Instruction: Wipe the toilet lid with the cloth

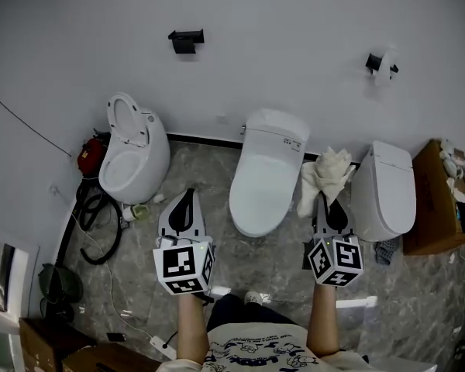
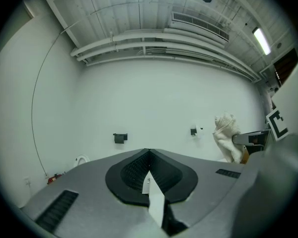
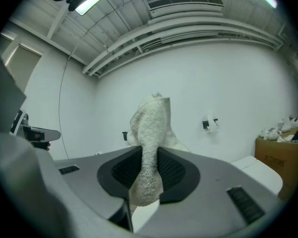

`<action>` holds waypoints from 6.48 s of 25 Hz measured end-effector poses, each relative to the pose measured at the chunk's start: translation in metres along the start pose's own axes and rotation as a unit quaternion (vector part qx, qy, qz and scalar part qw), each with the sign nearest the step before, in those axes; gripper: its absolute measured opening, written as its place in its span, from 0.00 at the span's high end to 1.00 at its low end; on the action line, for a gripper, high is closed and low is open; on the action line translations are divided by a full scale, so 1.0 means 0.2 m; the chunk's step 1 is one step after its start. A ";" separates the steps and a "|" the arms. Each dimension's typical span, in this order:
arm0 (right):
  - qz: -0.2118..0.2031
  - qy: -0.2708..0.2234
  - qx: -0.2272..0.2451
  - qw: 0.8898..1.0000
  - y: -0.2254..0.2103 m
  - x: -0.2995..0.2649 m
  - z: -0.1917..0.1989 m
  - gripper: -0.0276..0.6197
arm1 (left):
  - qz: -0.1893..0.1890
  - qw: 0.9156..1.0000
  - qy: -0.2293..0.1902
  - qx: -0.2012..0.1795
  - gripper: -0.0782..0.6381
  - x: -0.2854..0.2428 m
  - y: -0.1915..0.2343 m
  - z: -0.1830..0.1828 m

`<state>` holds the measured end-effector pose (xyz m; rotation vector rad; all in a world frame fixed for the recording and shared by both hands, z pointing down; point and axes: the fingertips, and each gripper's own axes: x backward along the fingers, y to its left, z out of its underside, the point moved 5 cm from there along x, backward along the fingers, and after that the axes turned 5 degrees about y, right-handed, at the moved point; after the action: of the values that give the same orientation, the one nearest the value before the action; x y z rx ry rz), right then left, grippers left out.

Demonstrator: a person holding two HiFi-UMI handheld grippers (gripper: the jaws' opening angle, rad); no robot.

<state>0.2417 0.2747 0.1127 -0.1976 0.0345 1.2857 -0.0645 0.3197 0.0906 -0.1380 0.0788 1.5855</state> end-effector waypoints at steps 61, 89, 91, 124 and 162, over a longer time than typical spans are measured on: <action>0.060 0.231 -0.009 0.971 -0.28 -2.60 0.86 0.83 | 0.117 0.971 0.209 0.004 0.89 -2.83 0.49 0.85; -0.019 0.411 0.050 0.910 -0.13 -3.27 2.23 0.83 | 0.096 0.945 0.313 0.009 0.89 -2.95 0.64 1.85; -0.025 0.428 0.065 0.901 -0.11 -3.31 2.33 0.83 | 0.095 0.944 0.314 0.012 0.89 -2.95 0.64 1.89; -0.100 0.533 0.277 0.794 -0.25 -3.39 2.85 0.83 | 0.105 0.934 0.341 0.012 0.89 -2.85 0.54 2.08; 0.195 0.585 0.021 0.787 -0.99 -2.57 2.91 0.83 | 0.134 0.929 0.345 -0.003 0.89 -2.71 0.34 2.10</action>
<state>0.2371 -0.1690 0.7803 -0.9723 1.2291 1.3822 -0.1416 -0.1613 0.5791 -0.7128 0.6661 1.7412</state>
